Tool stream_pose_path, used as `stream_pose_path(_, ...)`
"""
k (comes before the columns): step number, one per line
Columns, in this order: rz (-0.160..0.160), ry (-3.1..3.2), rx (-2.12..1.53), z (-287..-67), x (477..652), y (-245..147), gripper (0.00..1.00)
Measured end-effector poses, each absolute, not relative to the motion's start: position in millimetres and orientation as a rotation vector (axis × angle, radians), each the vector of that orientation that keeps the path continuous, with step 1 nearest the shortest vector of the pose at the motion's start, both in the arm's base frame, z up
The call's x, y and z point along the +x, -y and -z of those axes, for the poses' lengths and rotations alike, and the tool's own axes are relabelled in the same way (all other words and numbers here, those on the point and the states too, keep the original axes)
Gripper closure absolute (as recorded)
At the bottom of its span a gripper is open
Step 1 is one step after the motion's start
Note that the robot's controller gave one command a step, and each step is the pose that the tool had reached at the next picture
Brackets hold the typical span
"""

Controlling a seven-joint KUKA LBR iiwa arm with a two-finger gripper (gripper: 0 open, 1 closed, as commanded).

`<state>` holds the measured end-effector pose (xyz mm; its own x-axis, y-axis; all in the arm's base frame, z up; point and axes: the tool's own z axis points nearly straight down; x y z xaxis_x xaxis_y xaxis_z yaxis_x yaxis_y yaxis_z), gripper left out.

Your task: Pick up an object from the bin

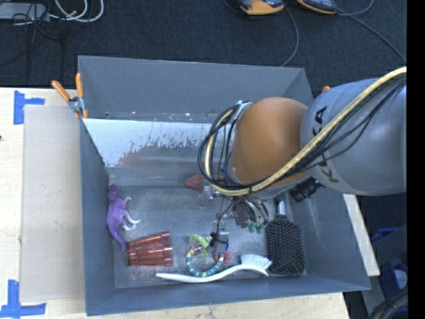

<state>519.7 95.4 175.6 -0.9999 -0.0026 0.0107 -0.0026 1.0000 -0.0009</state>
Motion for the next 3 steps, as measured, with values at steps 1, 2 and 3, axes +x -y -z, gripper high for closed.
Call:
stream_pose_path(1,0.0,3.139,0.0,-179.3,521.5,-95.0,0.0)
stream_pose_path(2,0.001,3.138,-0.076,-150.8,522.3,-88.0,0.0)
stream_pose_path(3,0.0,3.135,-0.019,-106.5,512.3,-57.3,0.0)
